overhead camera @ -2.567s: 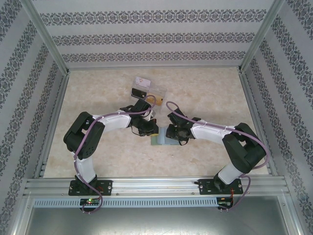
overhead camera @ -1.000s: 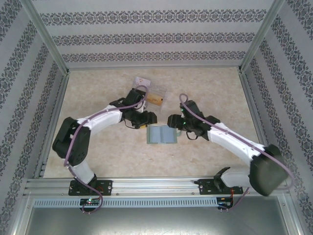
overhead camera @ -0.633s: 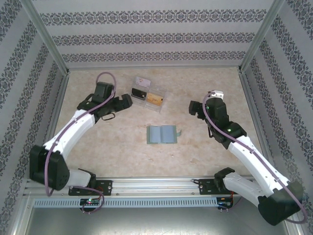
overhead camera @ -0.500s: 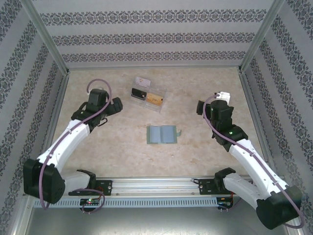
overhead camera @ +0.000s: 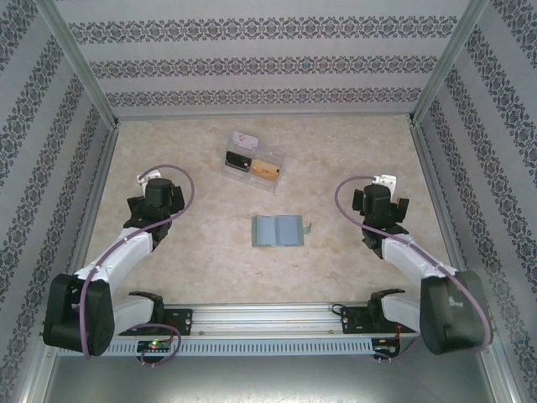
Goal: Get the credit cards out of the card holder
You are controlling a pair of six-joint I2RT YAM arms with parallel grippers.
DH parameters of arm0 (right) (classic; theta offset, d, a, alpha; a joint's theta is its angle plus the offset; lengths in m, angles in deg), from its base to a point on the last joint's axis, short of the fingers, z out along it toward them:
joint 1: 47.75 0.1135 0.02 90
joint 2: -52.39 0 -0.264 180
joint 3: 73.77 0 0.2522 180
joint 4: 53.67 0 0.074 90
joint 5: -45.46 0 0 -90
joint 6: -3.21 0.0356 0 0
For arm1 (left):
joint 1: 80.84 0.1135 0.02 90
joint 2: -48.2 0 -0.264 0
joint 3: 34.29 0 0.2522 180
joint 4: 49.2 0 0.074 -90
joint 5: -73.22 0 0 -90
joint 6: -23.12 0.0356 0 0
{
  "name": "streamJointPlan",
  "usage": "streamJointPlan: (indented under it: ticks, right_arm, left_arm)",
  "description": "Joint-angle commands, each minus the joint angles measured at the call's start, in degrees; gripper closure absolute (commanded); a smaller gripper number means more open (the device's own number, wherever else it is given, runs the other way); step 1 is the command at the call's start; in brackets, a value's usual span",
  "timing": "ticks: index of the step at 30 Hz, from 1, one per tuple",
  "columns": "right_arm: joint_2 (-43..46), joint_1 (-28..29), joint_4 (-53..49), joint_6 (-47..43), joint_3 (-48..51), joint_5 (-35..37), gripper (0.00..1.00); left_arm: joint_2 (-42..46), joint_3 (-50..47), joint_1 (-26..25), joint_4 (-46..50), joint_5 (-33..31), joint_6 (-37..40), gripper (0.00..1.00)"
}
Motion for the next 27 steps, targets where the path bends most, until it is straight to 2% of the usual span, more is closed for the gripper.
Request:
streamJointPlan:
  ticks: [1,7,10,12,16,22,27]
  right_arm:
    - [-3.6,-0.9,16.8,-4.5,2.4,-1.6,0.02]
    - [-6.9,-2.5,25.1,-7.1,3.0,-11.0,0.02]
    - [-7.4,-3.3,26.2,-6.9,3.1,-16.1,0.02]
    - [-8.5,-3.9,31.0,-6.9,4.5,-19.7,0.02]
    - [-12.1,-3.9,35.2,-7.1,4.5,-21.8,0.02]
    - [-17.9,-3.9,39.7,-7.2,4.5,-20.8,0.02]
    - [-17.8,-4.0,37.1,-5.8,3.3,-18.8,0.02]
  left_arm:
    - [-1.9,-3.5,2.1,-16.9,4.0,7.7,0.01]
    - [-8.4,-6.7,5.3,-30.5,15.6,12.8,0.01]
    - [-10.9,-8.3,7.0,-35.6,21.8,12.0,0.01]
    - [-13.2,-10.3,7.2,-42.1,24.8,12.1,0.01]
    - [-14.8,-10.4,7.4,-43.3,26.5,12.7,0.01]
    - [-19.5,-10.1,7.3,-46.4,25.0,12.2,0.01]
    - [-22.0,-9.2,7.2,-47.1,23.4,11.9,0.01]
